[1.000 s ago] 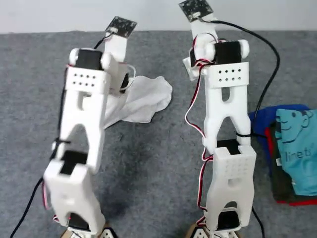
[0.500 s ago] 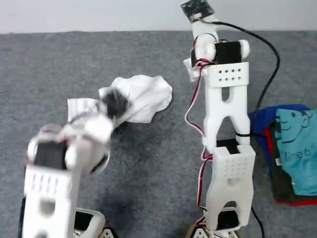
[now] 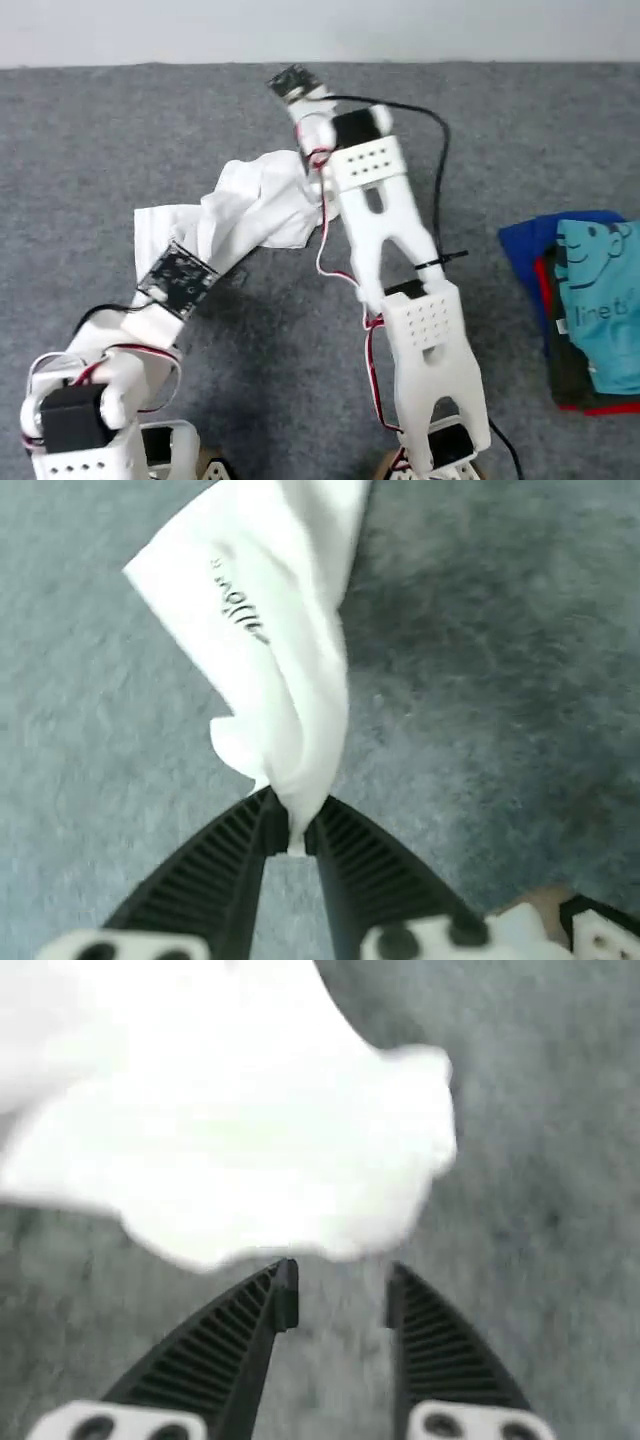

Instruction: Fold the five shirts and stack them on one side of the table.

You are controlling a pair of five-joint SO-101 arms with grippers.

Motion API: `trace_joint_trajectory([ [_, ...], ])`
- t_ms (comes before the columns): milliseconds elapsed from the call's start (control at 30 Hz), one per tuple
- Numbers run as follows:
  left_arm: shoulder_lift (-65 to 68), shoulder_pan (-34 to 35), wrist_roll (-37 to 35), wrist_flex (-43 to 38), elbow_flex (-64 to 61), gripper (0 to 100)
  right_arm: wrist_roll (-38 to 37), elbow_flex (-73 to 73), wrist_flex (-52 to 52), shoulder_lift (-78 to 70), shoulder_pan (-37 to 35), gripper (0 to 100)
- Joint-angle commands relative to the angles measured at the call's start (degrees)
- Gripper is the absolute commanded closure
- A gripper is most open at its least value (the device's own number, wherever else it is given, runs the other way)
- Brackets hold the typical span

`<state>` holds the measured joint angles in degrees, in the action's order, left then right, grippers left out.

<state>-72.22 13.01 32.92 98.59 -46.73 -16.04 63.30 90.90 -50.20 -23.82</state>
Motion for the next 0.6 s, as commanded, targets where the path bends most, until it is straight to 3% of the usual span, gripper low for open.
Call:
trace_joint_trajectory([
  [0, 0.3, 4.1, -1.6, -1.8, -1.7, 99, 2.0, 2.0, -6.5, -0.2, -1.5, 78.1],
  [233, 0.3, 4.2, -1.5, -2.6, -4.9, 99, 1.8, 4.6, -16.0, -4.1, -3.0, 78.1],
  [500, 0.2, 4.1, -1.6, -2.7, -5.6, 99, 1.8, 5.0, -19.1, -17.1, -3.5, 78.6],
  [567, 0.2, 4.1, -1.6, -2.7, -5.6, 99, 1.7, 5.0, -18.8, -18.7, -3.5, 83.0],
])
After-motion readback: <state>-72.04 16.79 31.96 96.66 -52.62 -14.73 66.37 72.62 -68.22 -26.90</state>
